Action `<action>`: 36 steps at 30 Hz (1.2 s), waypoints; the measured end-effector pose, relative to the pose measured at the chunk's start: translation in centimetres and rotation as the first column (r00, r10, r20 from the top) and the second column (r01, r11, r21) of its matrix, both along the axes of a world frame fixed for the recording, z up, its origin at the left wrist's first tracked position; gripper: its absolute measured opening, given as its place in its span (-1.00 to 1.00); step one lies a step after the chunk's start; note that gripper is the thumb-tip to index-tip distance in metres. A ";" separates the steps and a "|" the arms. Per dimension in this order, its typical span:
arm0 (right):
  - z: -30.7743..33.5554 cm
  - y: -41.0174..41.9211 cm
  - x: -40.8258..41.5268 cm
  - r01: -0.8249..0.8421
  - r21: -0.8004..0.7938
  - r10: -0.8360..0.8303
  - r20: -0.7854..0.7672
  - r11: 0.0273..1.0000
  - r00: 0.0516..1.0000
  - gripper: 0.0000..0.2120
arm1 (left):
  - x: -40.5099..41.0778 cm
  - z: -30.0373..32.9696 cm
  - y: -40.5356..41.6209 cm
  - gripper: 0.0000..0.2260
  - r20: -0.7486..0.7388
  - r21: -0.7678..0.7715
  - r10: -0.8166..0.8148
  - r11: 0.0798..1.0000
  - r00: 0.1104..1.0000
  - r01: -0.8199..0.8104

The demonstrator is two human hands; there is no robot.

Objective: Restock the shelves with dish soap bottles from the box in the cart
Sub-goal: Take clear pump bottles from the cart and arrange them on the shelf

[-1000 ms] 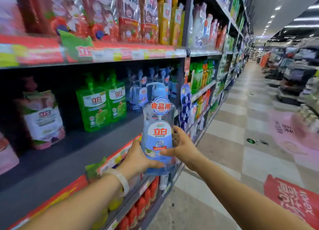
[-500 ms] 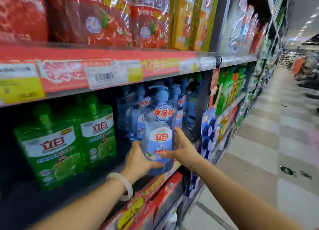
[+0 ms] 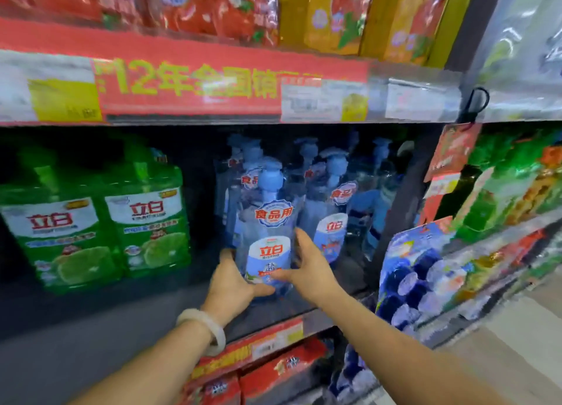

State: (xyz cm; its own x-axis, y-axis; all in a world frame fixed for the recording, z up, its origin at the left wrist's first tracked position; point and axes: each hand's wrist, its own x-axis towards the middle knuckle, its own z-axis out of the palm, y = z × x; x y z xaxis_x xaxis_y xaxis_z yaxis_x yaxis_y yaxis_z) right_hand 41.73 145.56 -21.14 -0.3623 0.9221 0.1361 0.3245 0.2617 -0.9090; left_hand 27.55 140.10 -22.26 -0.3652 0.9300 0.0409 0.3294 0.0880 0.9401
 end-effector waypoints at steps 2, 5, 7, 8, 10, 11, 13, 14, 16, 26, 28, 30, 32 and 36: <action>0.2 0.0 0.5 0.024 0.049 -0.025 0.007 0.999 1.000 -0.34 | 0.4 0.0 0.3 -0.19 -0.017 -0.004 0.016 1.000 1.000 -0.016; 1.2 0.0 2.2 0.125 0.159 -0.134 0.045 0.979 0.990 -0.51 | 0.9 -0.1 0.9 -0.20 -0.015 -0.007 0.053 0.999 0.998 -0.053; 1.3 0.4 3.7 0.243 0.233 -0.251 0.005 0.942 0.968 -0.54 | 1.4 -0.3 1.2 -0.29 0.006 -0.006 0.073 0.997 0.997 -0.073; 1.1 0.8 4.4 0.307 0.246 -0.312 -0.019 0.919 0.950 -0.51 | 1.6 -0.2 1.3 -0.32 0.011 -0.004 0.077 0.997 0.997 -0.077; 0.7 1.7 5.5 0.390 0.246 -0.398 -0.021 0.887 0.917 -0.39 | 1.9 -0.1 1.3 -0.33 0.015 -0.001 0.070 0.998 0.997 -0.070; 0.5 2.3 5.9 0.405 0.223 -0.414 -0.005 0.887 0.910 -0.28 | 2.0 -0.1 1.2 -0.33 0.015 -0.002 0.062 0.998 0.998 -0.061; 0.0 3.4 6.1 0.395 0.099 -0.398 0.012 0.913 0.917 -0.03 | 1.9 -0.4 1.2 -0.33 0.026 -0.011 0.064 0.998 0.998 -0.064; -0.2 3.8 6.0 0.372 0.023 -0.372 0.009 0.928 0.928 0.08 | 1.7 -0.7 1.2 -0.32 0.027 -0.014 0.072 0.997 0.997 -0.071; -0.8 4.6 5.4 0.331 -0.044 -0.332 -0.012 0.942 0.943 0.21 | 1.5 -1.1 1.3 -0.30 0.026 -0.013 0.081 0.997 0.996 -0.080; -1.6 6.0 3.8 0.423 0.016 -0.423 -0.004 0.906 0.906 0.14 | 0.9 -1.4 1.9 -0.25 0.035 -0.035 0.068 0.997 0.997 -0.067; -1.8 5.9 4.0 0.426 0.027 -0.426 0.000 0.904 0.905 0.15 | 1.1 -1.2 1.8 -0.28 0.037 -0.035 0.067 0.997 0.997 -0.065; -2.0 5.8 4.4 0.416 0.035 -0.416 0.002 0.909 0.909 0.16 | 1.2 -1.0 1.8 -0.29 0.039 -0.036 0.064 0.997 0.997 -0.063; -2.1 5.7 4.7 0.401 0.036 -0.401 0.004 0.915 0.916 0.17 | 1.3 -0.9 1.8 -0.29 0.044 -0.035 0.061 0.998 0.997 -0.059; -2.2 5.6 4.9 0.390 0.033 -0.390 -0.001 0.920 0.921 0.16 | 1.2 -1.1 1.8 -0.28 0.036 -0.041 0.055 0.998 0.998 -0.054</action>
State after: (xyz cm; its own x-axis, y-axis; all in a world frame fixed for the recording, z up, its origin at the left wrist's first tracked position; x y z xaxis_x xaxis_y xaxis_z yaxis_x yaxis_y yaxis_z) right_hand 46.65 151.14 -23.33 0.0242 0.9857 0.1670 0.4122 0.1424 -0.8999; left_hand 28.79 141.87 -23.32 -0.4162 0.9092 -0.0106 0.2885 0.1431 0.9467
